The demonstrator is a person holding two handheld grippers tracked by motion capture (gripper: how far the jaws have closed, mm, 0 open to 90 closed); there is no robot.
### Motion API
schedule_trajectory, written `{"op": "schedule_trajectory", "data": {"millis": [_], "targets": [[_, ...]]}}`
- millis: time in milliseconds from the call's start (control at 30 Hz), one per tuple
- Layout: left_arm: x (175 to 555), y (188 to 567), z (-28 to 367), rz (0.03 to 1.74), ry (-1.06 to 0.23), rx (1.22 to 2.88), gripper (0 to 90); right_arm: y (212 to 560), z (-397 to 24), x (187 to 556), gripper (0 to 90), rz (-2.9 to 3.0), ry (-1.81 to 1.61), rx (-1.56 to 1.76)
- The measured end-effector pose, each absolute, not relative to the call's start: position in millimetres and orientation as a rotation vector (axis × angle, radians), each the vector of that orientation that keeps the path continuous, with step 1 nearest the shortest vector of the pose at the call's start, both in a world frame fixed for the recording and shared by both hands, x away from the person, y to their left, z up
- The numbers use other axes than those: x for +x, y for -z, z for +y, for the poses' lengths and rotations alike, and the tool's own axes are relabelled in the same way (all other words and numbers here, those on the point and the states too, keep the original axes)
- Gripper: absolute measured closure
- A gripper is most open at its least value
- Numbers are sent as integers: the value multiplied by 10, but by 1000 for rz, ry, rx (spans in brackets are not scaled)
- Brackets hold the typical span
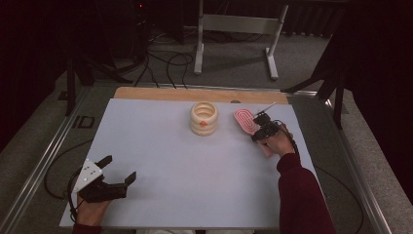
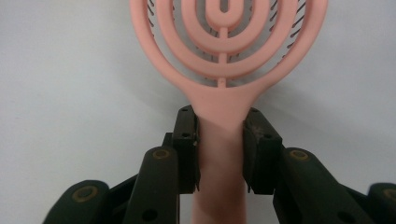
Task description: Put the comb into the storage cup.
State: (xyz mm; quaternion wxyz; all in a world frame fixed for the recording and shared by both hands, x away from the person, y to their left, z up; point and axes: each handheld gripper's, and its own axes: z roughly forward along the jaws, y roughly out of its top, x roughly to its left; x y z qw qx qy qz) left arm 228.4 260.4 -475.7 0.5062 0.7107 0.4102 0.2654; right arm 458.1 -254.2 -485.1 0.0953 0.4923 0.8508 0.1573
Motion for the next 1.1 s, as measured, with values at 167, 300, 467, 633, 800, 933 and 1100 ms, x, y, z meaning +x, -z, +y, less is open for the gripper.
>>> {"op": "schedule_trajectory", "data": {"millis": [167,300,467,633,800,933,1100], "targets": [[2286,4761,2601,992,-639,1714,1,4775,-2537,4543,700,2515,-504,1429],[2286,4760,2597,992,-641,1716,1,4737,-2537,4519,700,2511,-529,1417],[2290,4763,2600,998,-640,1719,1,4678,-2533,4480,700,2508,-563,1389],[2289,4764,2600,999,-641,1719,1,4606,-2526,4438,700,2508,-620,1364],[2291,4768,2594,1001,-638,1720,1,4543,-2502,4393,700,2503,-669,1339],[2294,4771,2593,1004,-637,1720,1,4487,-2479,4353,700,2500,-706,1312],[2297,4775,2590,1006,-637,1722,1,4420,-2446,4301,700,2499,-747,1277]]}}
